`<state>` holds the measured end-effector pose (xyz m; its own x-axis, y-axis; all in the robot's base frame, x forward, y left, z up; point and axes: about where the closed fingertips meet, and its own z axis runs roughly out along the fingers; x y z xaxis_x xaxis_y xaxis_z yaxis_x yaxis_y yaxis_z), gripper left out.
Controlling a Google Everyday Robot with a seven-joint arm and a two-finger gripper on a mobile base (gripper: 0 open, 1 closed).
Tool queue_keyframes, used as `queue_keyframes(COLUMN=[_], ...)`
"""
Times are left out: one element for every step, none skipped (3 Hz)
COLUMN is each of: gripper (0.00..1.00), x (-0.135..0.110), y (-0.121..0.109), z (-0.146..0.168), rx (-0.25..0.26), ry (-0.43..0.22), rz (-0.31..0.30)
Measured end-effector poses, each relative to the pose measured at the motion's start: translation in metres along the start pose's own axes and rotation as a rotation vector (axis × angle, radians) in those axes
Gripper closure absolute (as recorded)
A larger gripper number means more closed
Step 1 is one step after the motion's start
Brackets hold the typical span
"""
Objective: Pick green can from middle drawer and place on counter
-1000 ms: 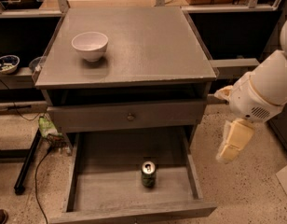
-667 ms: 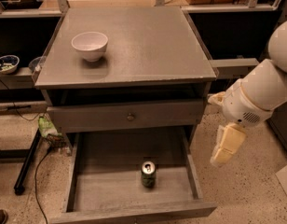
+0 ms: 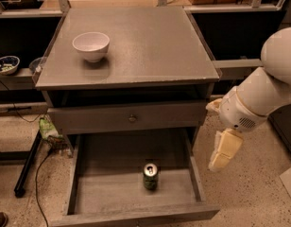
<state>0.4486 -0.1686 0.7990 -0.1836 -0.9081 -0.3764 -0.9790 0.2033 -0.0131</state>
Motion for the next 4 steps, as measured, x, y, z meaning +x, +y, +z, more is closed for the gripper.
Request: queue_keyframes(gripper=[0.0,0.0,0.0,0.0], x=[0.005,0.025,0.037,0.055], y=[-0.004,-0.019,-0.03,-0.045], z=[0.015,0.061,0.089,0.134], rx=[-0.005,-0.022,-0.038,-0.068], ry=[-0.02,-0.051,-0.068,-0.096], rz=[0.023,0.069,0.096,0.141])
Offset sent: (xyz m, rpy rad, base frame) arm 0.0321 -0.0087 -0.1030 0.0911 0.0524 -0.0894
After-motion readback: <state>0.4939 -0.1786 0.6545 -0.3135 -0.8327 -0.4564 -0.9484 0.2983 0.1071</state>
